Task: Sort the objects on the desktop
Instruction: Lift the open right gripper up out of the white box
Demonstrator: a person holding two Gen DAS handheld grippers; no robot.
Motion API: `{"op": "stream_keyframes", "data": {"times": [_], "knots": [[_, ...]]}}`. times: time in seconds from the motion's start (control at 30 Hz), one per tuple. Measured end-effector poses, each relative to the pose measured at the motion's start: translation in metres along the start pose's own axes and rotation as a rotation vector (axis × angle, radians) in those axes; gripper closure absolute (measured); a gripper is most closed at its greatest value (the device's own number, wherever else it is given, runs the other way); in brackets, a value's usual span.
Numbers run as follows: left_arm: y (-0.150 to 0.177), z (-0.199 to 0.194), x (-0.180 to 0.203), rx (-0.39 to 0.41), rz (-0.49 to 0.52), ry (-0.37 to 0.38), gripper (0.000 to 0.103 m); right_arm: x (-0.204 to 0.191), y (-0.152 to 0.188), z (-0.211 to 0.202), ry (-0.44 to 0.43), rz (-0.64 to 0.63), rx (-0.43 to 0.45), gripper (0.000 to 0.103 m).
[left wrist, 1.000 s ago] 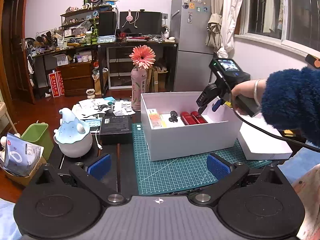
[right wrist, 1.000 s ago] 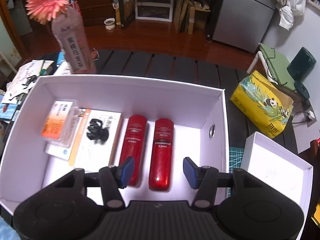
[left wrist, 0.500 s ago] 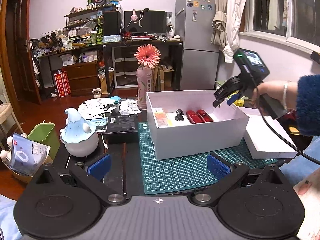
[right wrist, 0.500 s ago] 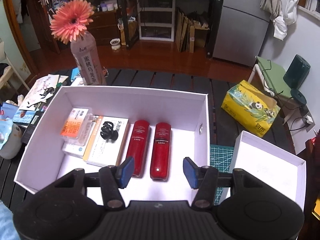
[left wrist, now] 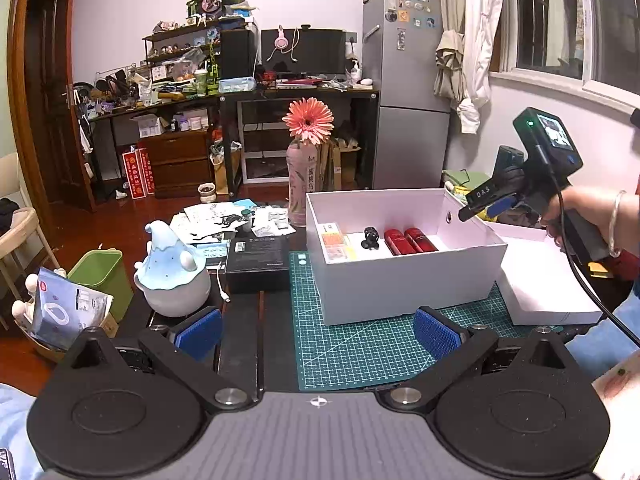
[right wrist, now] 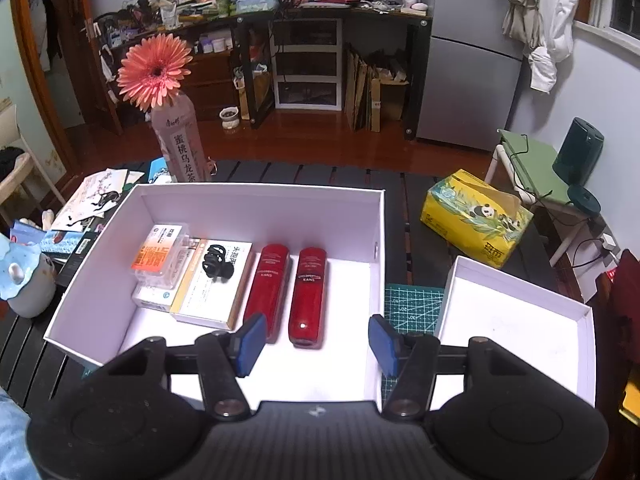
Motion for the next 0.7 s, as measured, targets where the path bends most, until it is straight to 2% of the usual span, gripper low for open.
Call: {"op": "stream_keyframes", "data": {"times": [0.27, 0.7], "knots": [[0.000, -0.002, 0.001, 0.004, 0.009, -0.002, 0.000, -0.007, 0.014, -0.014, -0.045, -0.002, 0.073, 0.042], [0.001, -0.002, 0.005, 0.012, 0.027, -0.017, 0.000, -0.032, 0.031, -0.027, -0.064, -0.089, 0.166, 0.041]]}}
Point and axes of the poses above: each gripper's, at about its wrist camera, not at the fingertips, and z roughly the way its jaws point, x to its right, y to its underside, the point moved 4 cm from there along z, roughly the way its jaws point, and after that the axes turned 7 degrees about -y, right-handed, at the moved point
